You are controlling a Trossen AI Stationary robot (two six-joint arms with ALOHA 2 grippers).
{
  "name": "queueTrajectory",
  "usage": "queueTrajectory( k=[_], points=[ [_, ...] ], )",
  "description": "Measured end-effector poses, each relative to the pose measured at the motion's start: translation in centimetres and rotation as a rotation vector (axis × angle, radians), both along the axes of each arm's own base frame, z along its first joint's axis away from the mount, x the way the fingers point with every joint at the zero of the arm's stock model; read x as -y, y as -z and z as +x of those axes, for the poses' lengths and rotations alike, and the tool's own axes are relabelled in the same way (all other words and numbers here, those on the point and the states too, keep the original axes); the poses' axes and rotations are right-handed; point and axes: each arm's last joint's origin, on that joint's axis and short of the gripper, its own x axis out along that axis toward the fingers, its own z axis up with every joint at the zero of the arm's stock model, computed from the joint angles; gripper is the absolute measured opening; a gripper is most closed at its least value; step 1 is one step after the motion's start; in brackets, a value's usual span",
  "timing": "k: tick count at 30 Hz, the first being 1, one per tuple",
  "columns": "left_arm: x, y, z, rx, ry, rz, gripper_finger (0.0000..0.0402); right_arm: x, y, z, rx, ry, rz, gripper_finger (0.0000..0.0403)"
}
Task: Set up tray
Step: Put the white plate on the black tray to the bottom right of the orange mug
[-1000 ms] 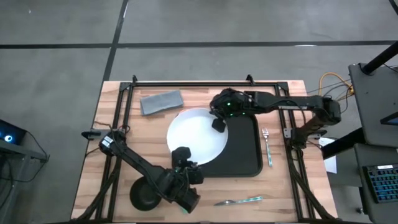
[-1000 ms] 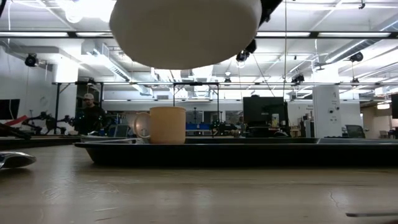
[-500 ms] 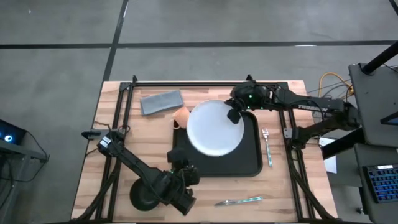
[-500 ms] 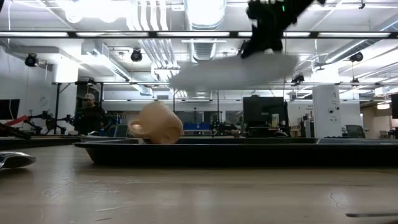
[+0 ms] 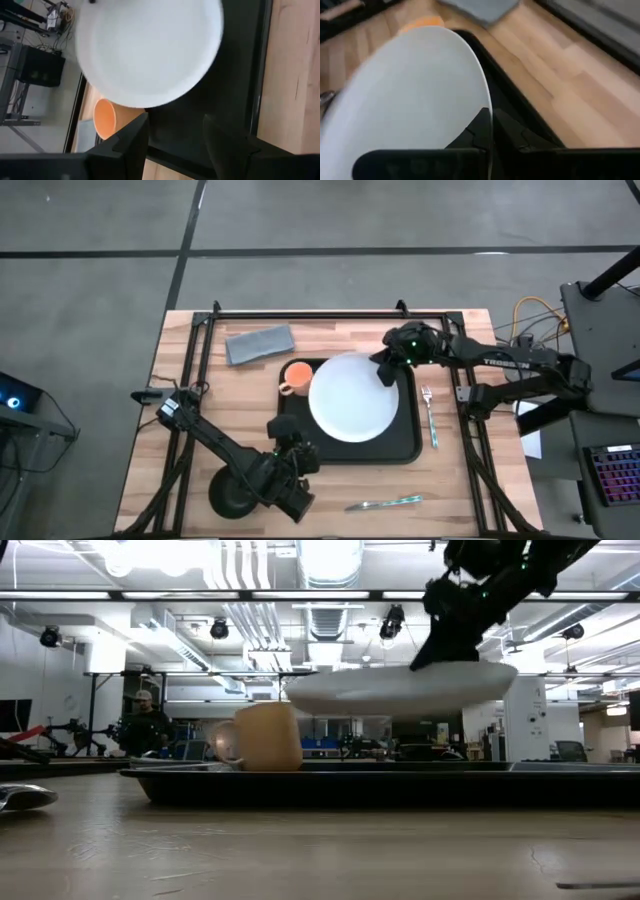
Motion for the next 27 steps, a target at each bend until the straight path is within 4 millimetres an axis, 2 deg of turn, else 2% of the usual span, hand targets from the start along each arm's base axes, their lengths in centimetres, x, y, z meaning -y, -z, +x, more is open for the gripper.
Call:
queueTrajectory(
  k=[12,27],
  points=[
    [-0.2,-0.2,-0.3,0.001,-0.026,-0.004,0.0169,-0.8,3.6,1.6,0.003,-0.029,0.025,0.0008],
    [0.1,0.9,-0.7,-0.023,-0.031,0.012,0.0169,-0.1,7.8,3.5,-0.072,-0.037,0.023,0.0008]
  ],
)
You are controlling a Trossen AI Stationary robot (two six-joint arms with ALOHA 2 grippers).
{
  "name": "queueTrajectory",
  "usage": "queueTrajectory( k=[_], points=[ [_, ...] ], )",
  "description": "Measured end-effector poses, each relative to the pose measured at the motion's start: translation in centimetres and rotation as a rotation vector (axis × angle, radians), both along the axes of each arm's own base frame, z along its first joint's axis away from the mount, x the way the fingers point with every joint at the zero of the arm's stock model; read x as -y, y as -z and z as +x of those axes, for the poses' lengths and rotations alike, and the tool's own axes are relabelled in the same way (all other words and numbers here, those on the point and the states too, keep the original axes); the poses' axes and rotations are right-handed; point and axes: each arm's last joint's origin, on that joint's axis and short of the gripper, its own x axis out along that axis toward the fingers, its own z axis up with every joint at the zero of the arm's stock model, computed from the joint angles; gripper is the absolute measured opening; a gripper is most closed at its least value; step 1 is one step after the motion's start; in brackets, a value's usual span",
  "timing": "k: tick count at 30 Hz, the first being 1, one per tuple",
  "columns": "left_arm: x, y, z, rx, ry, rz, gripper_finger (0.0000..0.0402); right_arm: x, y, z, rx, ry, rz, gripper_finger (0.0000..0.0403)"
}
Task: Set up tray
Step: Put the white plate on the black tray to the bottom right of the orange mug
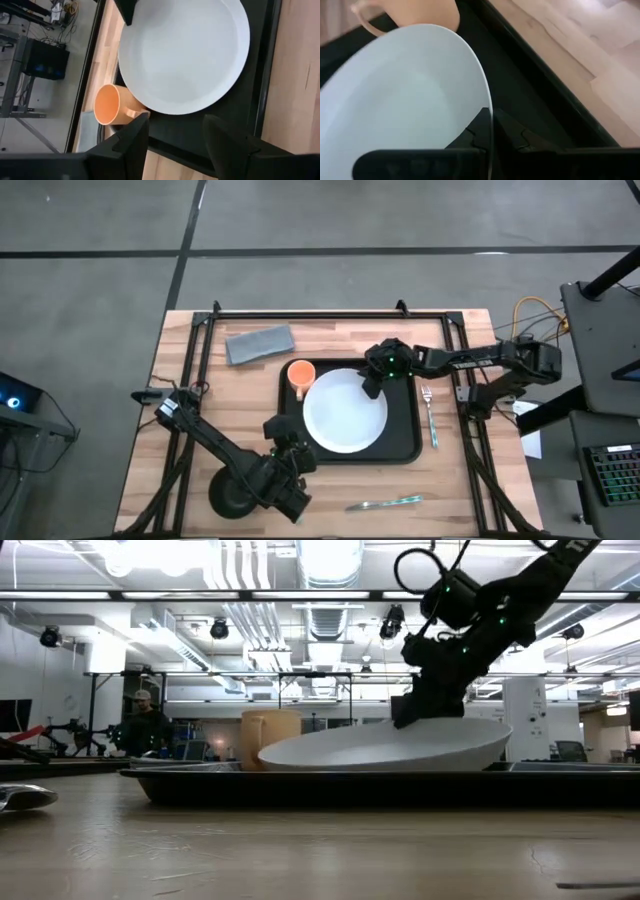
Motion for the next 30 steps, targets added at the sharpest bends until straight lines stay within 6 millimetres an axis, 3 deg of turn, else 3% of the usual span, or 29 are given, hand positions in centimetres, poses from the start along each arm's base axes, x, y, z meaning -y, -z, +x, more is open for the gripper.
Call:
queueTrajectory(
  k=[10,14,22,30],
  points=[
    [0.3,0.1,-0.2,0.012,-0.006,-0.01,0.0169,0.6,3.3,1.4,-0.05,0.01,-0.037,0.0008],
    [0.3,0.1,-0.2,0.013,-0.006,-0.012,0.0169,0.8,3.7,2.0,-0.008,0.013,-0.052,0.0008],
    [0.8,0.1,-0.5,0.016,0.002,-0.018,0.0169,1.0,3.7,1.4,-0.071,-0.018,-0.073,0.001],
    [0.8,0.1,-0.5,0.02,-0.003,-0.021,0.0169,0.8,3.5,1.2,-0.075,-0.069,-0.053,0.0072]
  ],
)
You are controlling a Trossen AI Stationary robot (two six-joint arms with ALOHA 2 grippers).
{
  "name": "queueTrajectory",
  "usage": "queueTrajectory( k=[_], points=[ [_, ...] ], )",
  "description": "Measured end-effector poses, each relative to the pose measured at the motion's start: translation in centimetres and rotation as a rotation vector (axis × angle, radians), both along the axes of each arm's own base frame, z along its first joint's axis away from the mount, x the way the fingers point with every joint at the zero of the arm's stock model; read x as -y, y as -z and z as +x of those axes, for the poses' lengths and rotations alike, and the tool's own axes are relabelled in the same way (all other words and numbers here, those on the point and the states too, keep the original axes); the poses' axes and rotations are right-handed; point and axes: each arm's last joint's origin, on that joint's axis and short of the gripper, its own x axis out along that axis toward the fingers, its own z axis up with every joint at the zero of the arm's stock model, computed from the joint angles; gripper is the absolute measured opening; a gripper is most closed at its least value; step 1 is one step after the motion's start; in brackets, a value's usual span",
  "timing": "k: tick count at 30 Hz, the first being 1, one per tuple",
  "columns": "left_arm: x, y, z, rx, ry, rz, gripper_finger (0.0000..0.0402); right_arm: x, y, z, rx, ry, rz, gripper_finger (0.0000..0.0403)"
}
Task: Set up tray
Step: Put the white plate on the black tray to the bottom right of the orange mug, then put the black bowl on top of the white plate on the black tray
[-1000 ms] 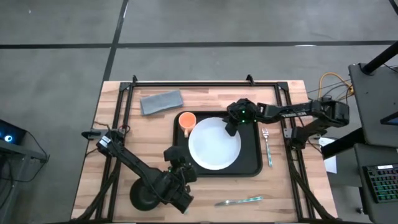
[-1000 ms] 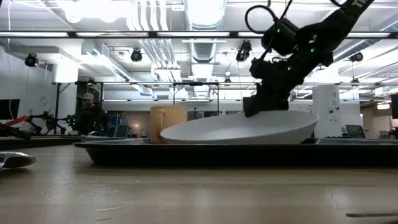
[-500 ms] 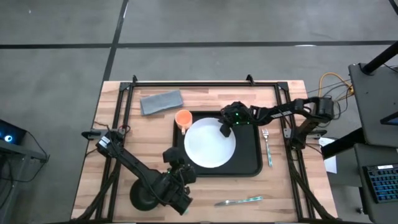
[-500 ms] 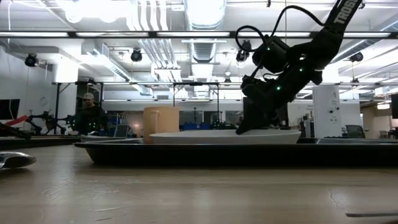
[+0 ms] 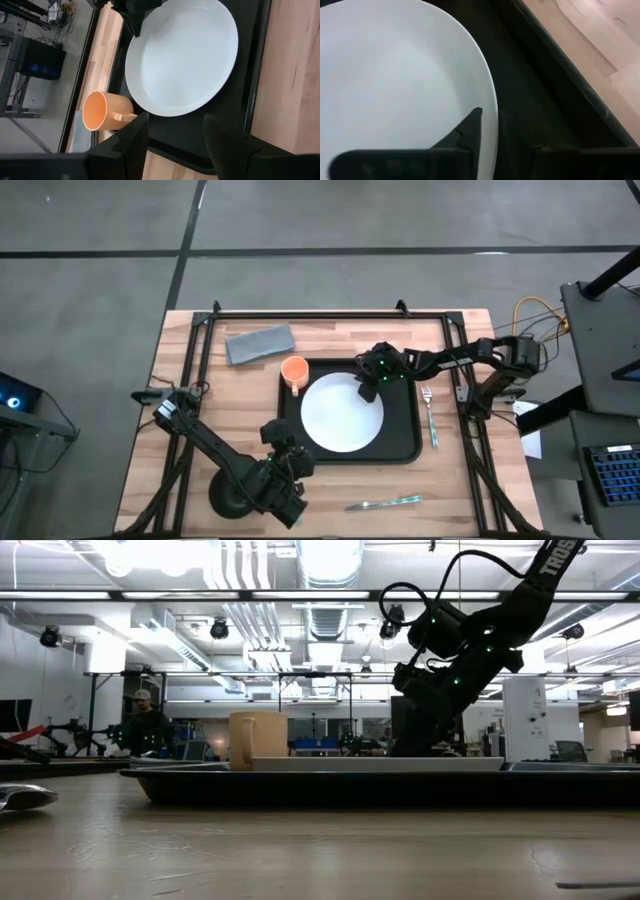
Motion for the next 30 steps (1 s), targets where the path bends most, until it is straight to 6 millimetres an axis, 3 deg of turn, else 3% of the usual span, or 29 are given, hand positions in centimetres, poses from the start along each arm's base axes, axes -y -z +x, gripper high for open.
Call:
queueTrajectory(
  k=[3,7,14,22,30],
  points=[
    [0.1,0.0,-0.1,0.01,-0.01,-0.008,0.0169,0.0,-1.3,-0.1,0.018,-0.005,-0.021,0.0103],
    [0.8,-0.3,-1.0,0.062,-0.087,-0.111,0.0169,-0.3,-6.4,-0.5,0.083,-0.018,-0.05,0.0136],
    [3.2,0.7,-3.1,0.065,-0.185,-0.264,0.016,-2.6,-12.2,-4.1,0.145,-0.033,-0.103,0.0183],
    [3.2,3.8,-5.6,-0.016,-0.41,-0.357,0.0152,-4.3,-14.5,-8.0,0.159,-0.046,-0.082,0.0227],
    [2.5,5.4,-9.4,-0.091,-0.493,-0.41,0.0152,-5.6,-14.5,-8.6,0.141,-0.101,-0.063,0.0246]
  ],
)
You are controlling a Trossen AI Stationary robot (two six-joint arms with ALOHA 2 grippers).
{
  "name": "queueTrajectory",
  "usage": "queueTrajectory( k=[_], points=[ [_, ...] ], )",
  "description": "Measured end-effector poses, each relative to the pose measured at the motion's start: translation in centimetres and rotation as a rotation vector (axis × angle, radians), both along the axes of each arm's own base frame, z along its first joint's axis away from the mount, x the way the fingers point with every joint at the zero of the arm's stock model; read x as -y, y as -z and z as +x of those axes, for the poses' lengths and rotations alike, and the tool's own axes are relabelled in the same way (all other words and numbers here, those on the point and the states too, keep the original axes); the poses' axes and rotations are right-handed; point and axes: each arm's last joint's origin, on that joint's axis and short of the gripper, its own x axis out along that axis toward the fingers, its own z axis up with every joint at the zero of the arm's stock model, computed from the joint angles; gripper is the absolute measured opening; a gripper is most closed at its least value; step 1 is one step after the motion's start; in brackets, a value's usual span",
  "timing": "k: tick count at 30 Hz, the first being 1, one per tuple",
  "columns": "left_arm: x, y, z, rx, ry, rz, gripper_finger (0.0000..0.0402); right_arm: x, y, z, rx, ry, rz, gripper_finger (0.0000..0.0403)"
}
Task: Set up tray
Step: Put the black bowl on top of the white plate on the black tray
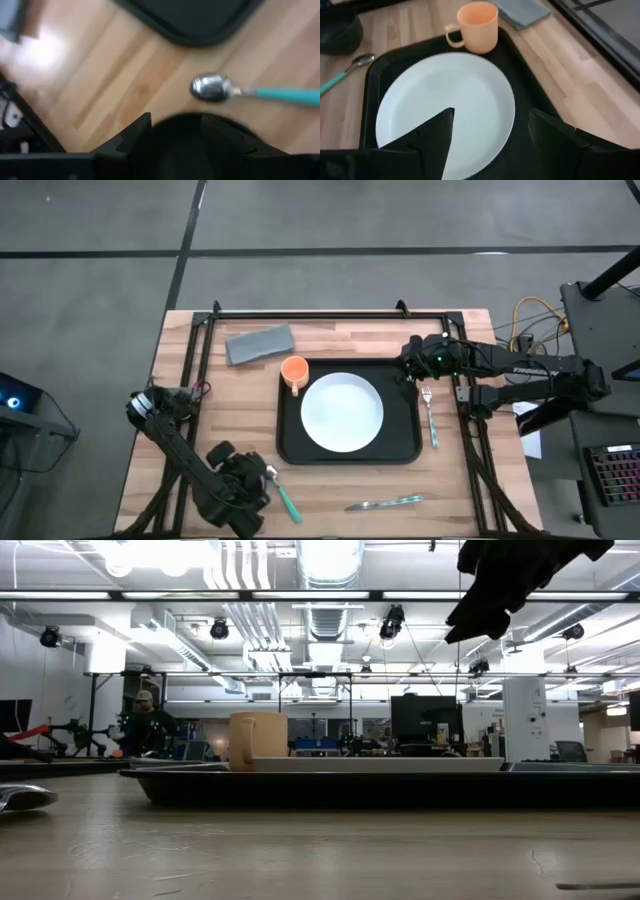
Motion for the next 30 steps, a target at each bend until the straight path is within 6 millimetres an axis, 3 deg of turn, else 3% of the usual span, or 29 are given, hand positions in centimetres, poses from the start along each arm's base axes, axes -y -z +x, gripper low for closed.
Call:
queueTrajectory(
  k=[6,13,20,30],
  points=[
    [0.2,0.2,-3.7,0.027,0.049,-0.128,0.0152,-0.7,0.6,0.0,-0.047,-0.027,0.023,0.0256],
    [-2.3,1.3,-7.1,0.04,-0.011,-0.178,0.0152,-1.3,0.6,0.1,-0.043,-0.057,0.025,0.0261],
    [-3.5,4.1,-8.5,0.009,-0.111,-0.307,0.0152,-1.3,0.6,0.1,-0.044,-0.056,0.024,0.026],
    [-2.9,5.1,-9.3,-0.033,-0.187,-0.38,0.0152,-1.3,0.6,0.1,-0.043,-0.061,0.016,0.026]
  ],
)
